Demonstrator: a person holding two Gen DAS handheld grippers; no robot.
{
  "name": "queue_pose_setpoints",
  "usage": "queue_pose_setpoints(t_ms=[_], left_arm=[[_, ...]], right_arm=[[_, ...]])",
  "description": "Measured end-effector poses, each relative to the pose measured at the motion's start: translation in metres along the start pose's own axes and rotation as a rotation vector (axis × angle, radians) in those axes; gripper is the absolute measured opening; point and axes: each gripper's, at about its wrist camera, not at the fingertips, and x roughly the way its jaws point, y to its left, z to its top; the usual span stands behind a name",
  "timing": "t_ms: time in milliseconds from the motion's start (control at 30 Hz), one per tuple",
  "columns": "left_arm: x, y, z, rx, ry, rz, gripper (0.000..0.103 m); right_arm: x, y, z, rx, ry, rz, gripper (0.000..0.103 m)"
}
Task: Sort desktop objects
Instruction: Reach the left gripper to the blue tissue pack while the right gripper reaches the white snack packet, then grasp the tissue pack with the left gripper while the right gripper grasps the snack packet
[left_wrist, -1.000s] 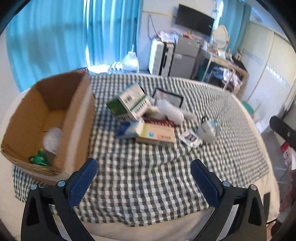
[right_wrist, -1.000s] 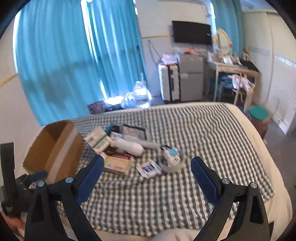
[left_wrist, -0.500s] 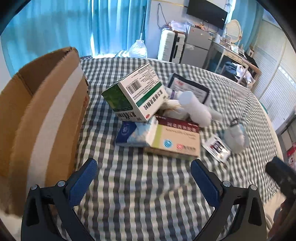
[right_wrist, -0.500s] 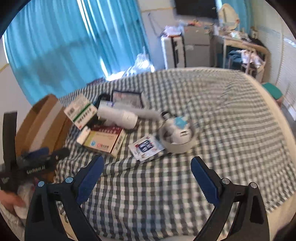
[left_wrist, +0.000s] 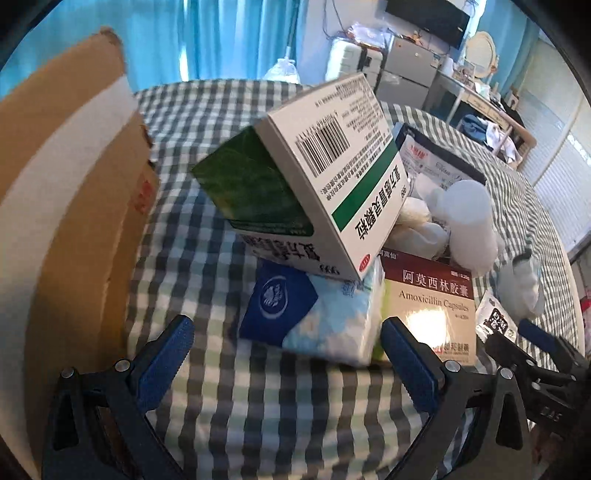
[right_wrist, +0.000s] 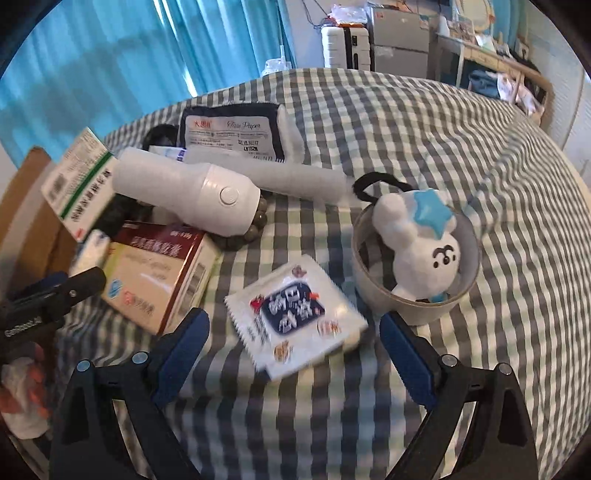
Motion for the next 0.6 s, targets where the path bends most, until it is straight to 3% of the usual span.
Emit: queue_pose_setpoints(t_ms=[100, 200, 233, 267, 333, 500, 600], left_arm=[[0.004, 0.001, 0.004, 0.002, -0.011, -0.020, 0.103], [0.011, 0.006, 0.010, -0.018, 0.012, -0.078, 0.102], [0.011, 0.009, 0.011, -0.039, 0.019, -0.099, 0.097], [0.010, 0.011, 0.010, -0.054, 0.011, -0.113, 0.093], [0.007, 0.010, 0.007, -0.044, 0.005, -0.142, 0.077], [-0.003, 0.000, -0.003, 0.024, 0.005, -0.147, 0.073], [-0.009, 0.001, -0.011, -0.001, 0.005, -0.130, 0.070]], right_arm=[[0.016, 0.006, 0.002, -0.037, 0.026, -0.021, 0.094], [0.024, 0.006, 0.000, -0.058, 0.026, -0.062, 0.078], [0.020, 0.002, -0.001, -0.038, 0.007, -0.070, 0.064], [0.020, 0.001, -0.001, -0.023, 0.004, -0.074, 0.057], [0.019, -0.007, -0.002, 0.009, 0.007, -0.061, 0.050], [0.011, -0.012, -0.010, 0.004, 0.010, -0.059, 0.037], [0.007, -0.011, -0.011, 0.005, 0.011, -0.048, 0.023]])
